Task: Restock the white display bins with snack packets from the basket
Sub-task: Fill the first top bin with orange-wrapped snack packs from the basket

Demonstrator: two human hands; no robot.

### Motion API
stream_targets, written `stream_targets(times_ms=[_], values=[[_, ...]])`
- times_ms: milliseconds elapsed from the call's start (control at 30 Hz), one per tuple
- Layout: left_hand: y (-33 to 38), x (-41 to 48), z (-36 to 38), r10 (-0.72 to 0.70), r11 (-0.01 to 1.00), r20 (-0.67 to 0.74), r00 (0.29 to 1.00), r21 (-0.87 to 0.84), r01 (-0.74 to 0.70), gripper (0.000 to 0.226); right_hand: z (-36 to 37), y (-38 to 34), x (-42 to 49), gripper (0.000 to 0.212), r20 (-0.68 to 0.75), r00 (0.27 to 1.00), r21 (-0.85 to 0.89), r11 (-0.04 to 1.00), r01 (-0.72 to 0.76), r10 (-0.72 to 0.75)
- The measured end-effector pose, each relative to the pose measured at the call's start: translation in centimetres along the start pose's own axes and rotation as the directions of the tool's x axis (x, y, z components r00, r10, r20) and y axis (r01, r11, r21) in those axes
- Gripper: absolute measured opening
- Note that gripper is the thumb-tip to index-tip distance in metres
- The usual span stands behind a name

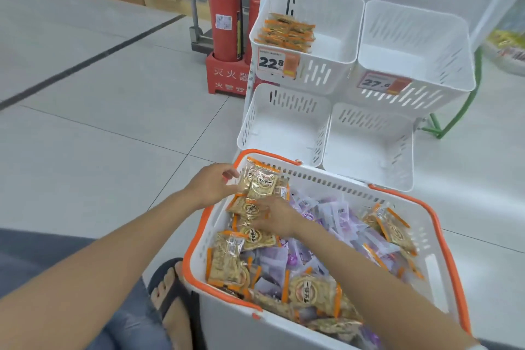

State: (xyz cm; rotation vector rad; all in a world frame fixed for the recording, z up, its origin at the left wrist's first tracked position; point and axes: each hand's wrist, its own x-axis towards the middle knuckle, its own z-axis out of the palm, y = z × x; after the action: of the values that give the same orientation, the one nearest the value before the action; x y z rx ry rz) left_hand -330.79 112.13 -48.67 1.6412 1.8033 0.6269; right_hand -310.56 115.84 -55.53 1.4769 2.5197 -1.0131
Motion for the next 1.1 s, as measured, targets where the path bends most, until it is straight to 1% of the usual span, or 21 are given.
stream_targets(times_ms=[67, 100, 133, 167, 233, 300, 333, 367, 433, 467, 500, 533, 633, 733, 800, 867, 900, 967, 1000, 1067, 1100], values=[[-0.9, -0.3, -0.2, -0.012, 1.0, -0.009, 1.0, 0.022, 0.012, 0.025, 1.9, 0.5, 0.5, 0.06, -0.013, 0.996, -0.201, 0.976, 0.079, -0.083], [-1.3, -0.2, -0.2, -0.014, 0.999, -0.008, 1.0, 0.032, 0.014, 0.023, 2.1, 0.6, 0.1, 0.049, -0.065, 0.99, -0.244, 0.964, 0.104, -0.123], [-1.7, 0.0, -0.2, -0.015, 0.999, -0.007, 1.0, 0.032, 0.015, 0.021, 2.0, 0.8, -0.1, 0.036, -0.133, 0.981, -0.217, 0.97, 0.109, -0.14], [-1.9, 0.3, -0.2, -0.015, 1.0, -0.012, 1.0, 0.016, 0.015, 0.019, 1.3, 0.7, -0.5, 0.027, -0.211, 0.969, -0.136, 0.985, 0.103, -0.13], [-1.5, 0.8, -0.1, -0.016, 0.998, -0.058, 0.998, -0.066, 0.012, 0.018, -1.4, 0.0, -1.1, 0.022, -0.364, 0.929, 0.078, 0.992, 0.098, -0.064], [-0.3, 1.4, -0.1, -0.03, 0.986, -0.075, 0.997, -0.166, 0.017, 0.031, -4.8, -1.4, -2.0, 0.018, -0.432, 0.9, 0.26, 0.948, 0.185, -0.057], [0.5, 1.6, -0.2, -0.043, 0.976, -0.012, 0.999, -0.214, 0.04, 0.042, -6.3, -2.3, -2.6, 0.017, -0.419, 0.904, 0.328, 0.915, 0.234, -0.081], [1.3, 1.6, -0.3, -0.06, 0.958, 0.112, 0.992, -0.272, 0.088, 0.053, -7.5, -3.1, -3.0, 0.017, -0.393, 0.913, 0.389, 0.879, 0.275, -0.112], [2.3, 1.8, -0.6, -0.075, 0.874, 0.427, 0.901, -0.407, 0.266, 0.067, -8.8, -3.9, -3.4, 0.018, -0.359, 0.92, 0.471, 0.821, 0.322, -0.156], [2.3, 1.8, -0.8, -0.065, 0.825, 0.524, 0.849, -0.45, 0.341, 0.067, -8.9, -3.8, -3.4, 0.02, -0.345, 0.925, 0.514, 0.794, 0.326, -0.156], [2.1, 1.8, -1.0, -0.054, 0.789, 0.566, 0.823, -0.481, 0.383, 0.064, -8.8, -3.6, -3.1, 0.024, -0.342, 0.929, 0.548, 0.774, 0.318, -0.14], [1.7, 1.9, -1.0, -0.076, 0.778, 0.548, 0.833, -0.49, 0.393, 0.059, -8.6, -3.2, -2.7, 0.029, -0.354, 0.929, 0.558, 0.773, 0.301, -0.106], [0.0, 2.6, -1.0, -0.223, 0.819, 0.279, 0.934, -0.466, 0.335, 0.042, -6.2, -1.5, -1.4, 0.042, -0.361, 0.932, 0.417, 0.898, 0.143, 0.019], [-0.7, 2.1, -1.1, -0.228, 0.744, 0.209, 0.951, -0.593, 0.308, 0.022, -1.5, 0.1, -0.4, 0.038, -0.135, 0.99, 0.161, 0.985, 0.066, -0.044], [-0.7, 1.7, -1.0, -0.221, 0.721, 0.192, 0.956, -0.628, 0.292, 0.013, 1.3, 1.0, 0.3, 0.028, -0.06, 0.992, -0.08, 0.991, 0.107, -0.112], [-0.7, 1.4, -0.9, -0.223, 0.681, 0.185, 0.957, -0.673, 0.289, 0.01, 1.9, 1.6, 0.7, 0.018, -0.184, 0.973, -0.172, 0.979, 0.11, -0.141], [-0.7, 1.5, -0.9, -0.232, 0.656, 0.174, 0.957, -0.699, 0.286, 0.01, 1.5, 1.7, 0.7, 0.025, -0.27, 0.954, -0.138, 0.986, 0.093, -0.128], [-0.6, 1.8, -0.9, -0.252, 0.603, 0.142, 0.957, -0.751, 0.27, 0.01, -0.3, 1.0, 0.2, 0.035, -0.459, 0.887, 0.006, 0.998, 0.062, -0.053], [-0.3, 1.9, -0.9, -0.253, 0.571, 0.129, 0.959, -0.78, 0.255, 0.011, -1.4, 0.4, -0.1, 0.037, -0.559, 0.829, 0.114, 0.991, 0.074, 0.002], [0.5, 2.1, -0.7, -0.22, 0.509, 0.137, 0.966, -0.829, 0.233, 0.013, -3.4, -1.4, -0.9, 0.03, -0.704, 0.706, 0.279, 0.944, 0.179, 0.073], [1.1, 2.2, -0.6, -0.187, 0.478, 0.164, 0.969, -0.846, 0.236, 0.02, -4.2, -2.5, -1.3, 0.023, -0.724, 0.688, 0.306, 0.918, 0.253, 0.052]])
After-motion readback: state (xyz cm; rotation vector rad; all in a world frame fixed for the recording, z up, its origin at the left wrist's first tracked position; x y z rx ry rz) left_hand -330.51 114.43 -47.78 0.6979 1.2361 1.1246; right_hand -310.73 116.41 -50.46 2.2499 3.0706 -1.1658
